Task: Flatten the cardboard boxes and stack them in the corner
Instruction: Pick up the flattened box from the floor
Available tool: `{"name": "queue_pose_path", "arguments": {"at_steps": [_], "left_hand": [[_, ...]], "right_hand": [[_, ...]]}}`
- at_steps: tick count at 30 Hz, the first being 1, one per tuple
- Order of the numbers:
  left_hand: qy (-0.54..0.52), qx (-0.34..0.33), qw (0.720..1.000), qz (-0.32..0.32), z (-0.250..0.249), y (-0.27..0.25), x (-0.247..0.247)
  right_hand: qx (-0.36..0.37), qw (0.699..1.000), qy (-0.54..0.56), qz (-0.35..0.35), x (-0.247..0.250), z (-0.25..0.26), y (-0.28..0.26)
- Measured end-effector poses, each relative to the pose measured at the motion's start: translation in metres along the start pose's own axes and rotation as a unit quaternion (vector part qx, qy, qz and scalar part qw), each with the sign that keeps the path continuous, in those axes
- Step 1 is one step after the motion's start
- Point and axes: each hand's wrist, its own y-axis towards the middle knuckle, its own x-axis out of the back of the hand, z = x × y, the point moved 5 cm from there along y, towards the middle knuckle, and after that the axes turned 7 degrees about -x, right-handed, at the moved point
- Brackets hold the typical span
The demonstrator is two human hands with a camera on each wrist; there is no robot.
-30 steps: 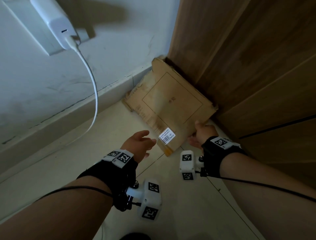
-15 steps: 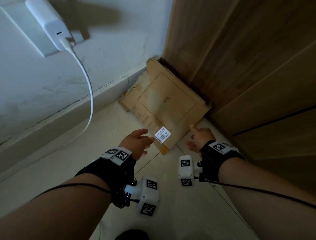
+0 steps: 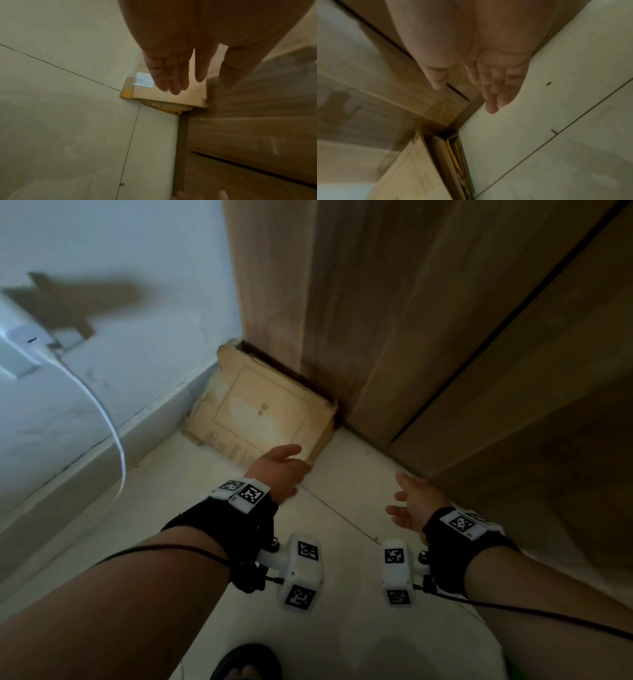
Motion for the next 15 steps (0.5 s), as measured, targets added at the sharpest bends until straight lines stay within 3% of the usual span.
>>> {"name": "queue_pose_path", "arguments": {"at_steps": [8, 12, 15], "left_hand": [[0.155, -0.084, 0.977, 0.120, -0.065, -0.041, -0.128], [0.228, -0.122, 0.950, 0.172, -0.071, -0.065, -0.195], [0.264, -0.112, 0.934, 0.212, -0.060, -0.084, -0.240]], "right_hand": [[-0.024, 0.991, 0.121, -0.053, 0.140, -0.055, -0.035], [-0.076, 0.980, 0.155, -0.100, 0.210, -0.115, -0.037], [-0.110, 0.977, 0.146, -0.112, 0.249, -0.158, -0.042]]}}
